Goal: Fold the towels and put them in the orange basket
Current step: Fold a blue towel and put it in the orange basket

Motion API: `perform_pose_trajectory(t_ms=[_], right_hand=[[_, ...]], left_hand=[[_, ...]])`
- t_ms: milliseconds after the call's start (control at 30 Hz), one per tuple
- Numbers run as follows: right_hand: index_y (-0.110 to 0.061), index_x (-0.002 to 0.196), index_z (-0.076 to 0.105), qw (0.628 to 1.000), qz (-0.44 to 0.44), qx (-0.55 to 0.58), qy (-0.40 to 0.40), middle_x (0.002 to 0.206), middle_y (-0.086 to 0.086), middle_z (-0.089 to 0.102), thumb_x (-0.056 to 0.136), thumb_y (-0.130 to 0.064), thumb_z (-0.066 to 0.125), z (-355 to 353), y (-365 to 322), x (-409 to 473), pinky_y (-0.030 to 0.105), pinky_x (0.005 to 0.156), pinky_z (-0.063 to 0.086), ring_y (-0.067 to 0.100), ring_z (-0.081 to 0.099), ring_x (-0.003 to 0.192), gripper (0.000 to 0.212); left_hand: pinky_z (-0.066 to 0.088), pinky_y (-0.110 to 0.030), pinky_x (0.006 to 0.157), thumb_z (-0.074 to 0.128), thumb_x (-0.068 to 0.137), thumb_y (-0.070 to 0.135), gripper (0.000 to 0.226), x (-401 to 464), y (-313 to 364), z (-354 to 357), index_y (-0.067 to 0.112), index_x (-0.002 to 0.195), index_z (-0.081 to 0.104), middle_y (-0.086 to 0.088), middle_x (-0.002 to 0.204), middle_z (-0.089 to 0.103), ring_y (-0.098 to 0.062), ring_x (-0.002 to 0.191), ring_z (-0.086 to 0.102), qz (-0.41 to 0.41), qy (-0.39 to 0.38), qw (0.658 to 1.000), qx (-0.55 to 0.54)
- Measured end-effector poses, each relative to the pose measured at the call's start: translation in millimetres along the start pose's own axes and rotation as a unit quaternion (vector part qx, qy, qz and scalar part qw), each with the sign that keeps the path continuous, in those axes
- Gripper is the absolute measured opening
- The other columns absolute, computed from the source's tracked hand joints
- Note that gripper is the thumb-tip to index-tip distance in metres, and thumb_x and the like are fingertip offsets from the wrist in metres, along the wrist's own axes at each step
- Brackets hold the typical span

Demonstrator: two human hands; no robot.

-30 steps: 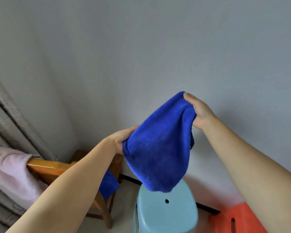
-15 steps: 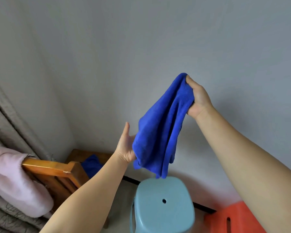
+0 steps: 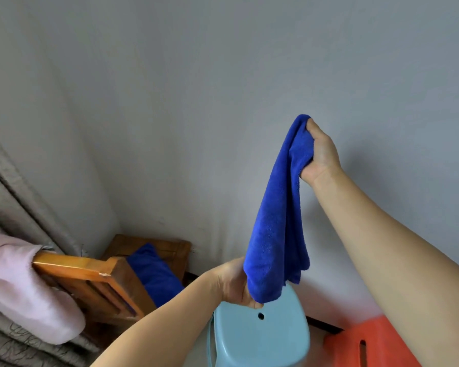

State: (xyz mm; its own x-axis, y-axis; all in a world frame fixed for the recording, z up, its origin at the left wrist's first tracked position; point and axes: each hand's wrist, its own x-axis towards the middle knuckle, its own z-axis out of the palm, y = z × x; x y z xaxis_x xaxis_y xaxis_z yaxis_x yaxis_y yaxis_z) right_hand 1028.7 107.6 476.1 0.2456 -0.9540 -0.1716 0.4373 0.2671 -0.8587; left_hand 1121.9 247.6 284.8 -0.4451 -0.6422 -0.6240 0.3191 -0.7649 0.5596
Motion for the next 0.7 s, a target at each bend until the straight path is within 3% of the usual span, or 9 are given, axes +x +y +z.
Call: perform_pose_trajectory(t_ms=[67,167,233,333,467,533,600,700], right_hand=[[-0.016,0.089,0.065,1.0,-0.004,0.011,0.01,0.083,0.0,0.066,0.089,-0.035,0.06,-3,-5,1,0.034,0.08,0.055,0.019,0.065,0.082,0.02],[-0.015,0.092,0.064,1.0,-0.008,0.01,0.018,0.085,0.002,0.066,0.089,-0.034,0.06,-10,-8,4,0.035,0.08,0.055,0.021,0.065,0.082,0.02],[-0.014,0.095,0.065,1.0,-0.011,0.004,0.02,0.089,0.002,0.067,0.089,-0.034,0.061,-14,-9,5,0.036,0.084,0.055,0.021,0.066,0.087,0.021],[-0.014,0.095,0.065,0.999,-0.015,-0.004,0.034,0.089,0.002,0.067,0.09,-0.032,0.06,-24,-11,7,0.036,0.085,0.056,0.02,0.067,0.085,0.019],[-0.013,0.089,0.062,0.995,-0.017,-0.012,0.096,0.084,0.002,0.065,0.092,-0.025,0.057,-51,-14,21,0.033,0.071,0.057,0.018,0.064,0.077,0.013],[-0.015,0.089,0.061,0.992,-0.014,-0.027,0.119,0.084,0.001,0.064,0.093,-0.024,0.056,-67,-12,30,0.03,0.065,0.053,0.017,0.062,0.075,0.011],[-0.017,0.089,0.06,0.988,-0.007,-0.049,0.144,0.085,-0.002,0.064,0.093,-0.025,0.056,-79,-9,36,0.03,0.069,0.052,0.015,0.062,0.079,0.01],[-0.018,0.084,0.06,0.984,0.005,-0.071,0.166,0.082,-0.002,0.063,0.092,-0.025,0.058,-92,-4,37,0.028,0.062,0.05,0.014,0.062,0.074,0.011]], left_hand=[[0.043,-0.025,0.06,0.044,0.09,0.023,0.023,-1,-3,-2,0.016,0.075,0.061,0.004,0.065,0.059,-0.013,0.058,0.053,-0.012,0.013,1.0,-0.008],[0.044,-0.027,0.061,0.05,0.084,0.018,0.011,-1,2,-7,0.015,0.075,0.056,0.001,0.07,0.052,-0.015,0.061,0.05,0.014,0.046,0.999,-0.02],[0.048,-0.028,0.072,0.056,0.083,0.017,0.007,-3,15,-12,0.013,0.086,0.061,-0.002,0.082,0.057,-0.017,0.076,0.055,0.059,0.046,0.996,-0.041],[0.042,-0.035,0.102,0.058,0.086,0.023,0.026,-14,39,-26,0.009,0.106,0.067,-0.008,0.11,0.067,-0.024,0.11,0.058,0.146,0.039,0.978,-0.147],[0.056,-0.039,0.082,0.051,0.084,0.027,0.033,-46,66,-57,0.009,0.104,0.07,-0.013,0.106,0.071,-0.026,0.093,0.07,0.264,0.073,0.949,-0.155],[0.058,-0.036,0.077,0.054,0.082,0.021,0.028,-58,81,-69,0.01,0.103,0.068,-0.011,0.097,0.073,-0.025,0.084,0.072,0.267,0.112,0.95,-0.12],[0.057,-0.034,0.074,0.052,0.088,0.013,0.017,-66,99,-77,0.008,0.099,0.064,-0.01,0.089,0.074,-0.023,0.08,0.07,0.261,0.174,0.946,-0.08],[0.051,-0.032,0.072,0.046,0.095,0.008,0.018,-74,123,-82,0.006,0.102,0.062,-0.011,0.1,0.067,-0.021,0.084,0.062,0.258,0.258,0.93,-0.037]])
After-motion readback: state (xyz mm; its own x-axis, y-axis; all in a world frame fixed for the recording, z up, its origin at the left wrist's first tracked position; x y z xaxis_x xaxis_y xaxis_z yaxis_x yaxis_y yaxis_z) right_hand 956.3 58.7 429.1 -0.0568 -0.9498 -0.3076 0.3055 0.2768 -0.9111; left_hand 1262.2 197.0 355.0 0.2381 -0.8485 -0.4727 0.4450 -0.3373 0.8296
